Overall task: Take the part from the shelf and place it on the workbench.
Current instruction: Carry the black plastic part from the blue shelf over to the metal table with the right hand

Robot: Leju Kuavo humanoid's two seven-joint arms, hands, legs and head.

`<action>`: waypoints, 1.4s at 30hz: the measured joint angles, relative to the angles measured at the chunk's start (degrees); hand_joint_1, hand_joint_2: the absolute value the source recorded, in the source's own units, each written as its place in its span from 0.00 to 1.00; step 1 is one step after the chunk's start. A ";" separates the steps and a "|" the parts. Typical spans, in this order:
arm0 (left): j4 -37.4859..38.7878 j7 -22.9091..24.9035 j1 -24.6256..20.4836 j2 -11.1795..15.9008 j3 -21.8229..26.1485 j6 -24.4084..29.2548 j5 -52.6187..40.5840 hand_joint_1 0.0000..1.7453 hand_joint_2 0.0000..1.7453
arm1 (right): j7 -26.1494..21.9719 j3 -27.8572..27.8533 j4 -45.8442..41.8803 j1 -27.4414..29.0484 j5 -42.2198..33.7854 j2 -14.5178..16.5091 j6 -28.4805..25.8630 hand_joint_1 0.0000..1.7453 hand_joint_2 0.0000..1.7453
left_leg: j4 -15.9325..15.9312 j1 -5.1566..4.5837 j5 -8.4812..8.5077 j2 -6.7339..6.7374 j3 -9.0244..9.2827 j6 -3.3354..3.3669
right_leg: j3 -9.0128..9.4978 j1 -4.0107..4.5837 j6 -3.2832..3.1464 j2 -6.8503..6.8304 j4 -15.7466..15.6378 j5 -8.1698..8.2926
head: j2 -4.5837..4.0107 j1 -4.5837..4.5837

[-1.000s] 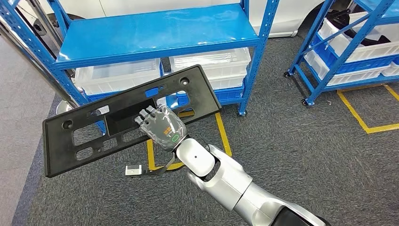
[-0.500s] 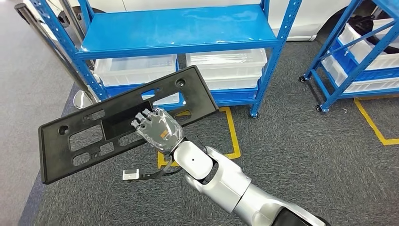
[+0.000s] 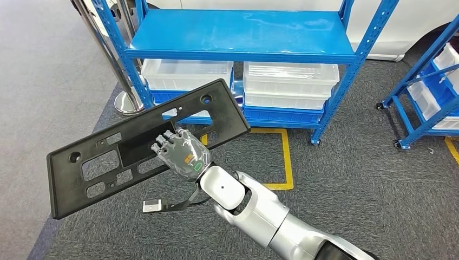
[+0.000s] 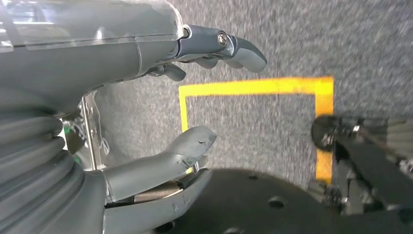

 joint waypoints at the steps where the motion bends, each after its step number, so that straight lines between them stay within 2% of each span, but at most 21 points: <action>1: 0.00 -0.25 0.11 0.01 0.00 0.10 -0.04 0.00 1.00 | -0.01 0.01 -0.11 0.11 0.00 0.01 -0.03 1.00 1.00 | 0.06 0.07 0.05 0.18 -0.16 -0.36 | 0.01 -0.02 -0.33 -0.64 -0.16 0.18 | 0.00 0.01; 3: 0.00 -0.75 0.18 0.02 0.00 0.23 -0.10 0.00 1.00 | -0.01 0.02 -0.51 0.18 0.00 0.03 -0.23 1.00 1.00 | 1.93 -0.10 -1.22 2.58 -1.03 -1.02 | 0.10 -0.28 -0.87 -1.95 -0.53 0.51 | 0.01 -0.08; 5: 0.00 -1.05 0.08 0.01 -0.01 0.26 -0.10 0.00 1.00 | 0.03 0.02 -0.83 0.35 0.00 -0.15 -0.58 1.00 1.00 | 8.20 -0.10 -4.75 5.42 -3.70 -1.62 | 0.09 -0.23 -1.06 -3.47 -0.62 0.59 | 0.01 -0.15; 7: 0.00 -1.22 0.02 0.01 -0.01 0.26 -0.10 0.00 1.00 | 0.03 0.06 -0.92 0.75 0.00 -0.45 -0.78 1.00 1.00 | 15.12 0.06 -7.62 6.03 -6.56 -1.97 | 0.00 -0.16 -1.09 -5.19 -0.61 0.57 | 0.01 -0.14; 8: 0.00 -1.28 0.06 0.01 -0.01 0.26 -0.10 0.00 1.00 | -0.03 0.10 -0.94 0.97 0.00 -0.55 -0.80 1.00 1.00 | 16.05 0.07 -7.61 6.07 -6.74 -1.99 | -0.01 -0.14 -1.09 -5.98 -0.61 0.57 | 0.01 -0.14; 10: 0.00 -1.30 0.19 0.01 0.00 0.26 -0.08 0.00 1.00 | -0.52 0.18 -1.32 1.35 0.00 -0.63 -0.83 1.00 1.00 | 11.10 -0.01 -4.75 6.41 -3.65 -1.63 | 0.03 -0.06 -1.07 -7.28 -0.61 0.55 | 0.01 -0.14; 12: 0.00 -0.99 0.16 0.02 0.00 0.26 -0.05 0.00 1.00 | -1.81 0.15 -2.36 1.82 0.00 -0.61 -0.79 1.00 1.00 | 2.94 -0.52 -2.11 8.41 0.81 -0.75 | 0.11 0.15 -0.95 -8.34 -0.64 0.50 | 0.01 -0.14; 14: -0.01 -0.50 0.08 0.04 0.01 0.26 -0.06 0.00 1.00 | -3.44 0.03 -3.63 2.73 0.00 -0.58 -0.66 1.00 1.00 | -0.64 -1.13 -1.63 9.61 2.52 0.13 | 0.17 0.32 -0.50 -9.25 -0.74 0.49 | 0.01 -0.14; 16: -0.02 -0.07 0.12 0.05 0.03 0.26 -0.16 0.00 1.00 | -4.41 -0.04 -4.67 3.76 0.00 -0.51 -0.32 1.00 1.00 | -1.06 -1.15 -1.35 8.58 2.51 0.81 | 0.38 0.38 0.15 -10.04 -0.96 0.46 | 0.01 -0.13; 18: -0.01 0.23 0.21 -0.02 0.04 0.21 -0.43 0.00 1.00 | -4.73 -0.07 -5.57 4.41 0.00 -0.49 0.11 1.00 1.00 | -1.94 -0.81 -0.73 7.53 2.82 1.46 | 0.17 0.29 0.72 -8.47 0.14 -0.56 | 0.01 -0.09; 20: 0.00 0.34 0.18 -0.08 0.04 0.13 -0.66 0.00 1.00 | -5.06 -0.20 -6.29 4.90 0.00 -0.68 0.46 1.00 1.00 | -2.41 -0.61 -0.25 6.56 2.93 1.94 | -2.02 0.16 0.99 -5.55 5.17 -3.62 | 0.01 -0.06; 23: 0.00 0.26 0.09 -0.10 0.04 0.01 -0.84 0.00 1.00 | -5.40 -0.43 -6.76 6.00 0.00 -1.22 1.14 1.00 1.00 | -2.01 -0.70 -0.13 4.48 2.54 2.15 | -6.01 0.21 1.07 -4.22 13.24 -6.38 | 0.00 -0.05; 24: 0.00 0.24 0.11 -0.10 0.04 -0.04 -0.90 0.00 1.00 | -5.43 -0.46 -6.89 6.27 0.00 -1.39 1.26 1.00 1.00 | -1.73 -0.71 -0.17 3.68 2.40 2.12 | -5.85 0.21 1.04 -4.08 12.71 -5.29 | 0.00 -0.05; 27: 0.00 0.17 0.10 -0.21 0.04 -0.18 -1.00 0.00 1.00 | -5.54 -0.60 -7.57 6.53 0.00 -1.58 1.33 1.00 1.00 | -0.44 -0.74 -0.55 1.47 1.74 1.73 | -1.52 0.06 0.67 -1.57 3.20 -0.22 | 0.00 -0.05; 29: 0.00 0.03 0.05 -0.30 0.04 -0.34 -1.11 0.00 1.00 | -5.87 -0.80 -7.94 6.65 0.00 -1.60 1.49 1.00 1.00 | 0.10 -0.65 -0.64 0.32 1.09 1.15 | -0.21 0.06 0.55 -0.16 0.13 0.46 | 0.01 -0.06; 31: -0.01 -0.07 0.16 -0.29 0.04 -0.42 -1.24 0.00 1.00 | -6.13 -0.96 -8.13 6.79 0.00 -1.55 1.77 1.00 1.00 | 0.06 -0.43 -0.45 -0.69 0.69 0.47 | -0.18 0.16 0.27 -1.06 -0.14 0.65 | 0.01 -0.06; 34: -0.02 -0.07 0.29 -0.18 0.04 -0.42 -1.43 0.00 1.00 | -6.12 -1.00 -8.27 6.80 0.00 -1.31 2.08 1.00 1.00 | 2.53 -0.57 -1.90 1.77 -0.56 -0.43 | 0.21 -0.28 -0.57 -3.06 -0.84 1.05 | 0.00 -0.19; 36: -0.02 -0.03 0.17 -0.13 0.04 -0.42 -1.47 0.00 1.00 | -5.80 -1.04 -8.20 6.78 0.00 -1.26 2.16 1.00 1.00 | 9.04 -0.32 -5.21 4.70 -3.70 -1.16 | 0.27 -0.29 -0.84 -4.60 -0.95 1.03 | 0.01 -0.30; 38: -0.02 0.02 0.10 -0.06 0.04 -0.43 -1.46 0.00 1.00 | -5.11 -1.08 -7.77 6.73 0.00 -1.28 2.21 1.00 1.00 | 14.93 0.12 -7.22 5.80 -6.66 -1.76 | 0.23 -0.25 -0.88 -6.35 -0.94 0.93 | 0.01 -0.31; 40: -0.02 0.13 0.19 0.00 0.04 -0.45 -1.52 0.00 1.00 | -4.61 -1.25 -7.06 6.53 0.00 -1.23 2.19 1.00 1.00 | 12.99 0.39 -5.26 6.26 -5.56 -1.98 | 0.31 -0.29 -0.72 -7.88 -0.94 0.79 | 0.01 -0.31; 42: -0.02 0.25 0.23 0.05 0.04 -0.46 -1.62 0.00 1.00 | -4.62 -1.82 -6.24 6.23 0.00 -0.89 2.04 1.00 1.00 | 5.00 0.26 -1.82 8.05 -1.24 -1.74 | 0.59 -0.25 -0.37 -9.15 -0.96 0.58 | 0.00 -0.31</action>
